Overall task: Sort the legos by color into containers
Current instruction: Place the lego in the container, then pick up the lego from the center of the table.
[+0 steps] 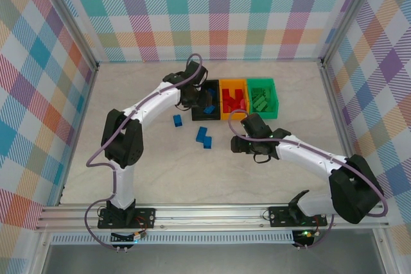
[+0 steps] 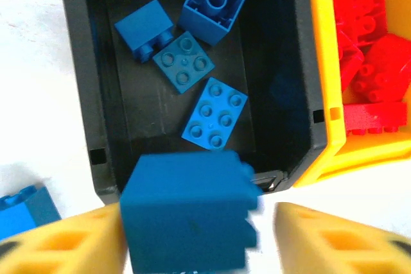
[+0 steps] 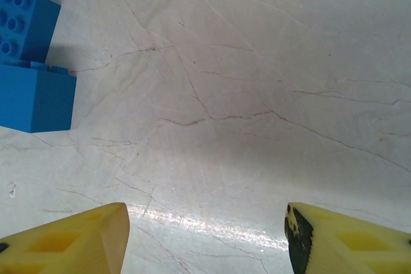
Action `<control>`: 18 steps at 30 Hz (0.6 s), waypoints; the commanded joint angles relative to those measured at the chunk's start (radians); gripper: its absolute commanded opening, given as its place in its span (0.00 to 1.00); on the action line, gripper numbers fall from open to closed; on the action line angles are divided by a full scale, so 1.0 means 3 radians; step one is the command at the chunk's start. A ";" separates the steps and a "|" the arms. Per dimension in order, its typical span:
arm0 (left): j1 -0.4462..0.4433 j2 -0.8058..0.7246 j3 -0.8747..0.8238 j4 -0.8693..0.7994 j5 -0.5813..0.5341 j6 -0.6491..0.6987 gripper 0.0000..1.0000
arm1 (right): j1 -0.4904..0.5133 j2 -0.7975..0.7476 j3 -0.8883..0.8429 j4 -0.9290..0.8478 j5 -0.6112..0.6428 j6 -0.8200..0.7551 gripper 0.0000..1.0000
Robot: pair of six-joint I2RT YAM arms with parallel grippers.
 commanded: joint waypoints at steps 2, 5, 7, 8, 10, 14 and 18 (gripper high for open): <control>-0.0019 -0.0147 -0.0059 -0.0001 0.0023 -0.0019 0.71 | 0.0028 -0.0011 -0.0032 -0.0019 -0.0089 0.0024 0.66; -0.0024 -0.0408 -0.0351 0.0198 0.0070 -0.0078 0.78 | 0.0029 0.0066 -0.0022 0.0044 -0.0191 0.0037 0.66; -0.0029 -0.0613 -0.0537 0.0314 0.0100 -0.0108 0.78 | 0.0041 0.0114 -0.0002 0.0078 -0.0237 0.0042 0.66; -0.0029 -0.0705 -0.0623 0.0360 0.0112 -0.0116 0.78 | 0.0045 0.0132 0.0013 0.0086 -0.0250 0.0040 0.66; -0.0043 -0.0928 -0.0855 0.0472 0.0102 -0.0136 0.78 | 0.0054 0.0197 0.0059 0.0101 -0.0280 0.0023 0.66; -0.0050 -0.1299 -0.1306 0.0641 0.0121 -0.0205 0.78 | 0.0098 0.0375 0.0175 0.0140 -0.0387 0.0006 0.66; -0.0073 -0.1701 -0.1886 0.0910 0.0145 -0.0242 0.78 | 0.0269 0.0586 0.0313 0.0195 -0.0420 0.0021 0.66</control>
